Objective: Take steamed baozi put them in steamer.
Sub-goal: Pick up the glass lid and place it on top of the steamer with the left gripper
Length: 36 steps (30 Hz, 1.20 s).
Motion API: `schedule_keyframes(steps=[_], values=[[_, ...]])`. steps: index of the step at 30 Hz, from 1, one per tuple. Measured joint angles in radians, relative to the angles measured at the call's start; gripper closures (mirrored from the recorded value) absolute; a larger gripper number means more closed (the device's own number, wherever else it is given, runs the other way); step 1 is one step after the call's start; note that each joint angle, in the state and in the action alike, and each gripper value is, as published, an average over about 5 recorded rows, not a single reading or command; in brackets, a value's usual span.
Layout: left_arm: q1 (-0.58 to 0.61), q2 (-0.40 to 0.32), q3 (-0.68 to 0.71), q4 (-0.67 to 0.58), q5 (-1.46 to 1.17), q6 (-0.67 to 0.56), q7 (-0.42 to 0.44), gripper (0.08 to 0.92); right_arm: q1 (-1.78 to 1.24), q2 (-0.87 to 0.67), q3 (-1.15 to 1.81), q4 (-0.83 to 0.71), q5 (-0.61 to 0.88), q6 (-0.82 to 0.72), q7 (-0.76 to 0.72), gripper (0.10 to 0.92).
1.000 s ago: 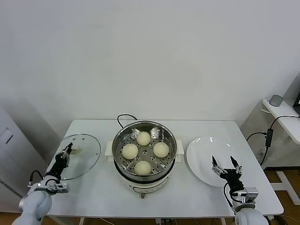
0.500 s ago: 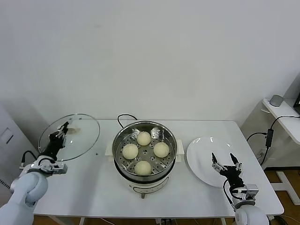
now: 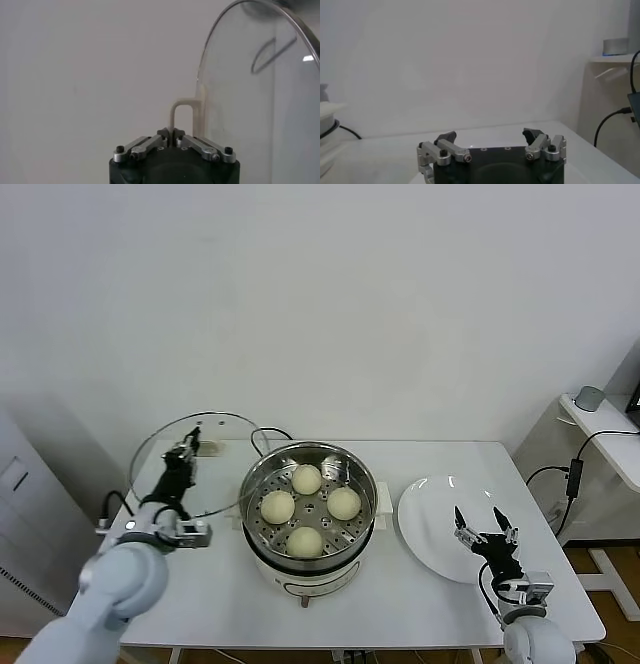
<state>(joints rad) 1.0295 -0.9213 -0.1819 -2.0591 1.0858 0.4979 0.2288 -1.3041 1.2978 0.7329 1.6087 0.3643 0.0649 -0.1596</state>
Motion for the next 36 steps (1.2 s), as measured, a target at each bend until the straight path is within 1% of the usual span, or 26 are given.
schedule_keyframes(steps=[6, 14, 23, 36], values=[[-0.048, -0.044, 0.128, -0.034, 0.084, 0.118, 0.046, 0.893, 0.000, -0.002, 0.000, -0.003, 0.000, -0.002, 0.003, 0.203], [-0.088, -0.113, 0.255, -0.032, 0.165, 0.193, 0.064, 0.893, 0.004, 0.000, -0.003, -0.004, 0.001, -0.005, 0.007, 0.203], [-0.119, -0.187, 0.346, 0.005, 0.224, 0.235, 0.073, 0.893, 0.003, 0.000, -0.005, -0.006, -0.001, -0.005, 0.008, 0.203], [-0.128, -0.266, 0.405, 0.056, 0.284, 0.239, 0.080, 0.893, 0.005, 0.003, -0.003, -0.016, -0.006, -0.004, 0.005, 0.203]])
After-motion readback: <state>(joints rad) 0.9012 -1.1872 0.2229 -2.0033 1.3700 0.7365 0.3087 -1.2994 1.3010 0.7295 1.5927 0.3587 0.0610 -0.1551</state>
